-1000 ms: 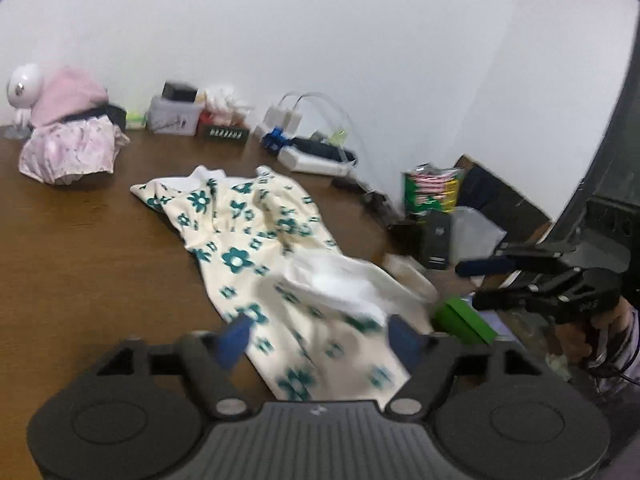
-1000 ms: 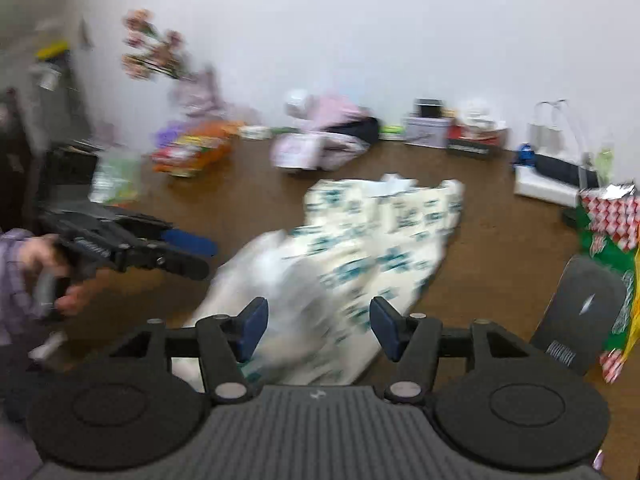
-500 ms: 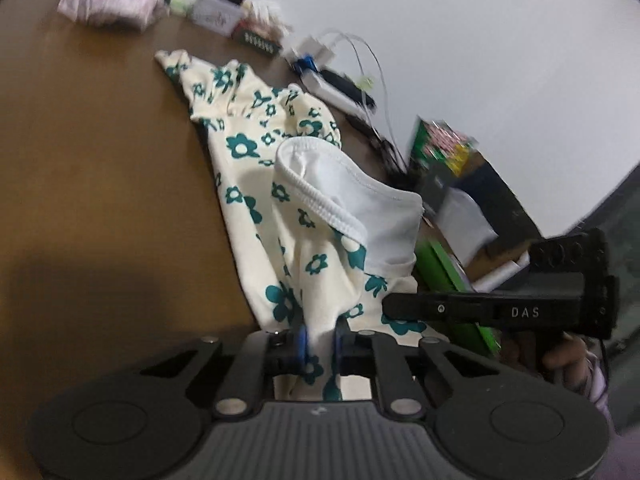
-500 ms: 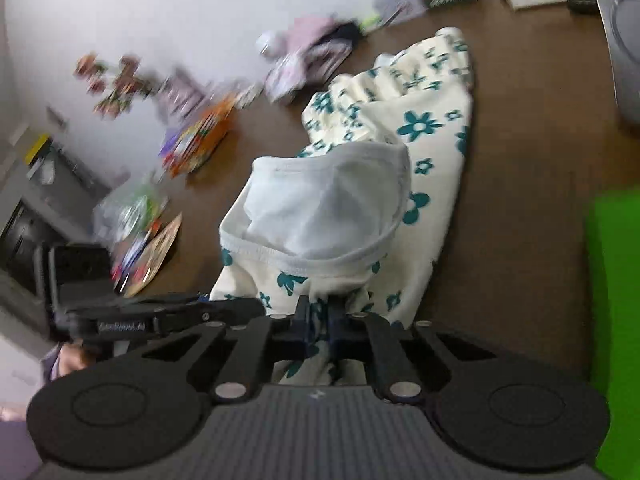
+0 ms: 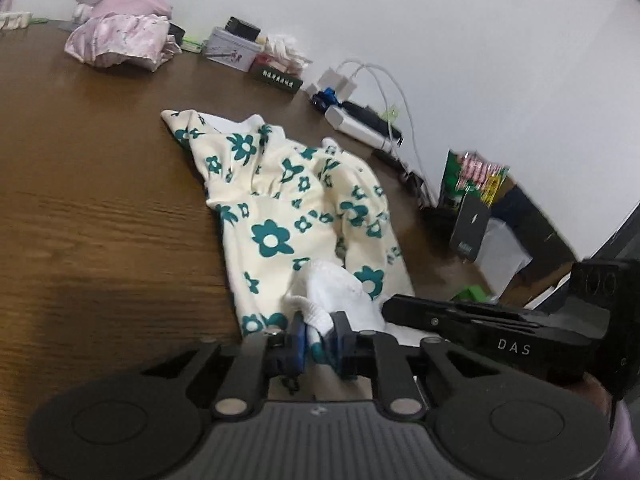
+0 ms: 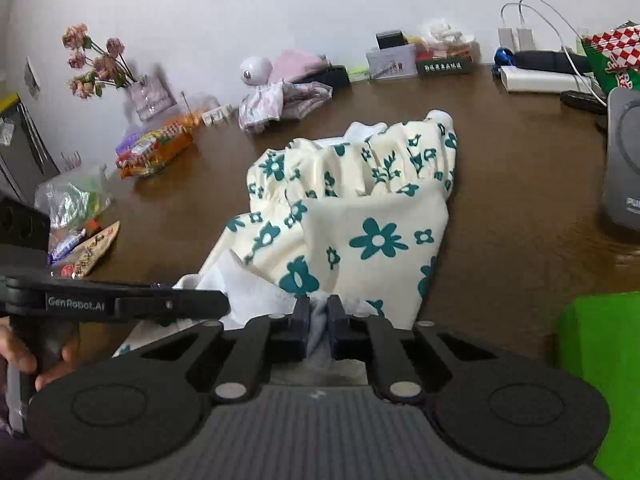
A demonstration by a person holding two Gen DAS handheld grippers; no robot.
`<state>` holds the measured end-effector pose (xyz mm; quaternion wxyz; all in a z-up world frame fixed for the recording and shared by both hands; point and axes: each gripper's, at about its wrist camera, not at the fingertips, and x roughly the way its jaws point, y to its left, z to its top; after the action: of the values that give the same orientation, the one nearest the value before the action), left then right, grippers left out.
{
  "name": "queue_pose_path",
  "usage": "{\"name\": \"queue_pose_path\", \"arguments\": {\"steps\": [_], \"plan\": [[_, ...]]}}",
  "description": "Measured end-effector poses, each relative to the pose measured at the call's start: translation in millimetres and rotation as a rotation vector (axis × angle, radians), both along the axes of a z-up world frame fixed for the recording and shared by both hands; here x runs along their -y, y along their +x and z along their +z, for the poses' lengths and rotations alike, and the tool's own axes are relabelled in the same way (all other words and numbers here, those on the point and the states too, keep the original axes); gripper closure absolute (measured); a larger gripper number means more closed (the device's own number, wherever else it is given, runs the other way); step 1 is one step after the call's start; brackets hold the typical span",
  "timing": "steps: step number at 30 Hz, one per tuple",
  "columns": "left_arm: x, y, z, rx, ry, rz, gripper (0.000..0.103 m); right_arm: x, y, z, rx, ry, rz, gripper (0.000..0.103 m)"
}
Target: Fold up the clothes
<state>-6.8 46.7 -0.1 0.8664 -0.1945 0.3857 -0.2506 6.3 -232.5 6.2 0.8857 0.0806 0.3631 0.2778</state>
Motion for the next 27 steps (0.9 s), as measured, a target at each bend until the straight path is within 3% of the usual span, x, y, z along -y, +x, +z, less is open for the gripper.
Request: {"name": "queue_pose_path", "arguments": {"steps": [2,4,5,6,8,10,11,12,13,15,18,23,24,27], "plan": [[-12,-5,7,0.015,-0.009,0.034,0.075,6,-13,12,0.032,0.021,0.002,0.092],[-23,-16,19,0.061,0.014,0.065,0.073,23,-34,29,0.094,0.043,0.053,0.084],[-26,-23,26,0.084,0.024,0.06,0.071,33,-45,35,0.11,0.043,0.101,0.08],[-24,-30,32,0.105,0.02,0.024,0.063,40,-56,37,0.107,0.042,0.15,0.068],[-12,-38,37,0.126,0.031,-0.041,0.054,51,-72,33,0.076,0.062,0.242,0.063],[5,-40,35,0.124,0.064,-0.094,0.056,57,-77,21,0.01,0.11,0.297,0.063],[8,-38,30,0.11,0.083,-0.082,0.068,55,-75,13,-0.035,0.132,0.297,0.064],[11,-36,25,0.094,0.101,-0.069,0.087,51,-70,4,-0.073,0.143,0.294,0.067],[14,-34,20,0.079,0.119,-0.056,0.093,48,-67,-3,-0.098,0.154,0.295,0.082],[7,-33,12,0.065,0.104,-0.01,0.098,48,-63,-10,-0.132,0.193,0.269,0.095],[1,-40,5,0.058,0.083,0.053,0.099,63,-75,6,-0.09,0.195,0.208,0.1],[4,-49,6,0.078,0.086,0.067,0.098,54,-78,8,-0.105,0.091,0.191,0.098],[6,-50,8,0.082,0.094,0.063,0.097,55,-74,12,-0.095,0.112,0.185,0.097],[12,-50,9,0.085,0.118,0.051,0.095,52,-59,21,-0.046,0.127,0.128,0.077]]}}
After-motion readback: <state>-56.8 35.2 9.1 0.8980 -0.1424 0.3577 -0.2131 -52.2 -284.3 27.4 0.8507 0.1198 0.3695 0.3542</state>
